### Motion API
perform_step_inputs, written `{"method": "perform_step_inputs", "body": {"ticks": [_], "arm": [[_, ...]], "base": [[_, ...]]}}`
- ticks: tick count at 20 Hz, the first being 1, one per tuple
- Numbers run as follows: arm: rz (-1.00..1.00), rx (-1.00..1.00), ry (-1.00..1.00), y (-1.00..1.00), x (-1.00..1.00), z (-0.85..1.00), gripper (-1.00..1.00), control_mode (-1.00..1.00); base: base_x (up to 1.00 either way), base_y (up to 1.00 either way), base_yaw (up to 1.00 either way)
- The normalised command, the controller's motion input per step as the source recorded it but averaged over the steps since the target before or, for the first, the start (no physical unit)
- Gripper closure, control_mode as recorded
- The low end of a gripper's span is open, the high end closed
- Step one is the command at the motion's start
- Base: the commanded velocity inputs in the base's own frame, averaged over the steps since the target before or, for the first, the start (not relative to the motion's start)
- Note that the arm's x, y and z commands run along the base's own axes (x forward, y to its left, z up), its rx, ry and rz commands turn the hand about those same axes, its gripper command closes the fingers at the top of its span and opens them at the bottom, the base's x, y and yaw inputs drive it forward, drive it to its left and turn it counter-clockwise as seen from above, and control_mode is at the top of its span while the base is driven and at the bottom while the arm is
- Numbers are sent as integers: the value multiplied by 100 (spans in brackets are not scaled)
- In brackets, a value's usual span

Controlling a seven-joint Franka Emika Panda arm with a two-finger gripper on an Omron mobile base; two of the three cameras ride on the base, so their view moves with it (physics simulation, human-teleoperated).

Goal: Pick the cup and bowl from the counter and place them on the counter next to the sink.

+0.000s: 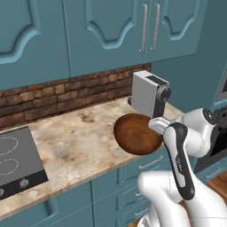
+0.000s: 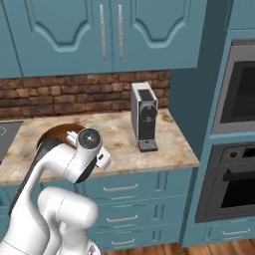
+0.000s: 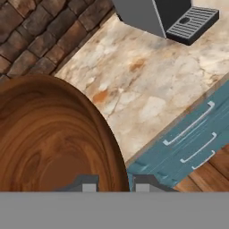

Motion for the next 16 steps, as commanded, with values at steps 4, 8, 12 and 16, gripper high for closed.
{"method": "perform_step_inputs", "body": {"ticks": [4, 8, 12, 16], "arm": [[0, 0, 0, 0, 0, 0, 100, 100], [0, 0, 0, 0, 0, 0, 100, 100], [0, 0, 0, 0, 0, 0, 100, 100], [0, 0, 0, 0, 0, 0, 100, 100]], "base": [[-52, 9, 3], [16, 0, 25], [-12, 3, 90], [0, 3, 100]]}}
